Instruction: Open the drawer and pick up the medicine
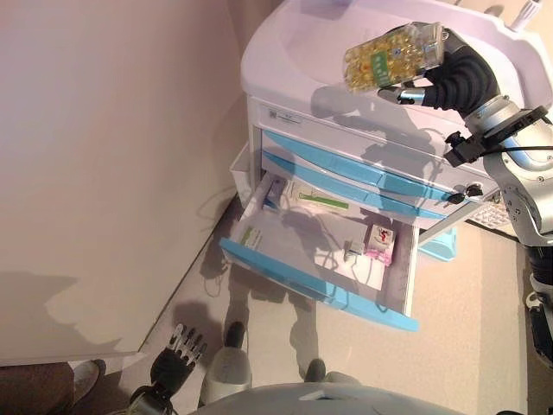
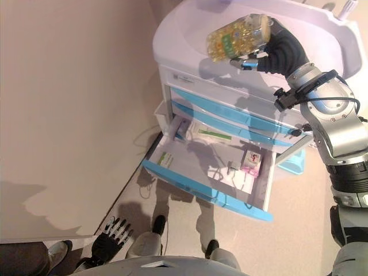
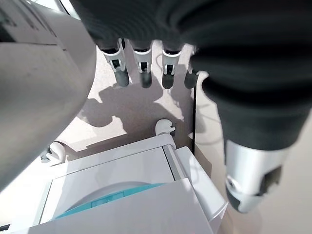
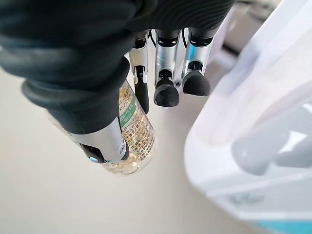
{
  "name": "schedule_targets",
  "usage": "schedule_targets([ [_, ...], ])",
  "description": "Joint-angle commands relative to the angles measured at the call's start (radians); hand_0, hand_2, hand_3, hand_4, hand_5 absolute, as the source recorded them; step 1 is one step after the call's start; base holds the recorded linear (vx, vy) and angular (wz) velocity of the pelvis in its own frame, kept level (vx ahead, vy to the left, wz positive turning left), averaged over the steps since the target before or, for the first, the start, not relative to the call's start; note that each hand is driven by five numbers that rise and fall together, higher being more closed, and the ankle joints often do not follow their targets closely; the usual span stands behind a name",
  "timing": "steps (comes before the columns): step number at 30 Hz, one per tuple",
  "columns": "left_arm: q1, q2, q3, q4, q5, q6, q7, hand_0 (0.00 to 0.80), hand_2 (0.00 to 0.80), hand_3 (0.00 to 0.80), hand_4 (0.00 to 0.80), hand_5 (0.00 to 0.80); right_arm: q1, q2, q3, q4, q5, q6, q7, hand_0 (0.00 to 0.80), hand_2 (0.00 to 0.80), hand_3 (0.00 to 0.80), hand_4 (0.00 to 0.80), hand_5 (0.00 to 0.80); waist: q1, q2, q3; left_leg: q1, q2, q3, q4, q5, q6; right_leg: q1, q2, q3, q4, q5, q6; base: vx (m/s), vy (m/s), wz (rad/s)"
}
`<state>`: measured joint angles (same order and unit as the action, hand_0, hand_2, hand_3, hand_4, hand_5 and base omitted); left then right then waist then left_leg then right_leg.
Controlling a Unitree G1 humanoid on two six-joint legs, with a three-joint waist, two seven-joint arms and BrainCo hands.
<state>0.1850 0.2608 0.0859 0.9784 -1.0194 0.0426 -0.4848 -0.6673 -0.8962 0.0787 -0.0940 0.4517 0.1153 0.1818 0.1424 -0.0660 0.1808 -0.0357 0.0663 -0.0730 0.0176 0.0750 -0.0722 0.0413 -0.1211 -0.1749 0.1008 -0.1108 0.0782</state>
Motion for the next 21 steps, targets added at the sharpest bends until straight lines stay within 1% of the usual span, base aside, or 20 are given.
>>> schedule_targets([
  [1, 0.016, 0.032, 0.011, 0.021, 0.032, 0.011, 0.007, 0.0, 0.0, 0.0, 0.0, 0.0, -0.141, -0.048, -0.017, 0.043, -0.006, -0.004, -0.11, 0.8, 0.8, 0.8, 0.8, 0.8, 0.019, -0.01, -0.063, 0.003, -0.001, -0.009, 0.038, -0.127, -0.002, -0.011, -0.025, -0.022, -0.015, 0.038, 0.032, 0.015, 0.025, -0.05],
  [4, 0.016, 0.036, 0.011, 0.018, 0.027, 0.017, 0.015, 0.0, 0.0, 0.0, 0.0, 0.0, -0.199, -0.087, 0.015, 0.132, -0.018, 0.032, -0.16, 0.8, 0.8, 0.8, 0.8, 0.8, 0.022, -0.011, -0.072, 0.006, -0.002, -0.008, 0.035, -0.128, -0.002, -0.007, -0.026, -0.022, -0.02, 0.038, 0.032, 0.004, 0.008, -0.01],
  [11, 0.006, 0.058, -0.005, 0.013, 0.01, 0.034, 0.041, 0.0, 0.0, 0.0, 0.0, 0.0, -0.357, -0.196, 0.156, 0.369, -0.082, 0.111, -0.223, 0.8, 0.8, 0.8, 0.8, 0.8, 0.034, -0.018, -0.08, 0.015, -0.003, -0.013, 0.025, -0.124, -0.004, 0.004, -0.028, -0.03, -0.031, 0.043, 0.033, 0.0, 0.001, 0.01],
  [12, 0.005, 0.062, -0.007, 0.014, 0.009, 0.035, 0.041, 0.0, 0.0, 0.0, 0.0, 0.0, -0.383, -0.212, 0.182, 0.412, -0.087, 0.111, -0.222, 0.8, 0.8, 0.8, 0.8, 0.8, 0.037, -0.018, -0.081, 0.015, -0.003, -0.014, 0.025, -0.123, -0.004, 0.005, -0.029, -0.032, -0.032, 0.044, 0.033, 0.0, 0.0, 0.0],
  [16, 0.001, 0.073, -0.012, 0.01, -0.002, 0.045, 0.058, 0.0, 0.0, 0.0, 0.0, 0.0, -0.494, -0.238, 0.3, 0.562, -0.132, 0.17, -0.206, 0.8, 0.8, 0.8, 0.8, 0.8, 0.045, -0.021, -0.083, 0.017, -0.003, -0.015, 0.021, -0.121, -0.005, 0.008, -0.031, -0.034, -0.038, 0.048, 0.033, 0.0, 0.0, 0.0],
  [17, 0.0, 0.076, -0.014, 0.007, -0.004, 0.048, 0.063, 0.0, 0.0, 0.0, 0.0, 0.0, -0.519, -0.242, 0.332, 0.597, -0.15, 0.175, -0.197, 0.8, 0.8, 0.8, 0.8, 0.8, 0.048, -0.023, -0.083, 0.017, -0.003, -0.016, 0.021, -0.12, -0.004, 0.008, -0.031, -0.035, -0.038, 0.049, 0.033, -0.004, 0.001, -0.04],
  [19, -0.003, 0.084, -0.019, 0.005, -0.011, 0.05, 0.068, 0.0, 0.0, 0.0, 0.0, 0.0, -0.576, -0.247, 0.404, 0.668, -0.155, 0.2, -0.154, 0.8, 0.8, 0.8, 0.8, 0.8, 0.053, -0.025, -0.082, 0.016, -0.003, -0.017, 0.019, -0.117, -0.005, 0.009, -0.031, -0.038, -0.04, 0.05, 0.032, -0.003, -0.001, -0.02],
  [21, -0.005, 0.09, -0.021, -0.002, -0.013, 0.056, 0.075, 0.0, 0.0, 0.0, 0.0, 0.0, -0.615, -0.245, 0.458, 0.723, -0.168, 0.21, -0.12, 0.8, 0.8, 0.8, 0.8, 0.8, 0.058, -0.028, -0.081, 0.016, -0.003, -0.019, 0.018, -0.117, -0.005, 0.01, -0.03, -0.04, -0.04, 0.05, 0.031, -0.002, -0.005, 0.02],
])
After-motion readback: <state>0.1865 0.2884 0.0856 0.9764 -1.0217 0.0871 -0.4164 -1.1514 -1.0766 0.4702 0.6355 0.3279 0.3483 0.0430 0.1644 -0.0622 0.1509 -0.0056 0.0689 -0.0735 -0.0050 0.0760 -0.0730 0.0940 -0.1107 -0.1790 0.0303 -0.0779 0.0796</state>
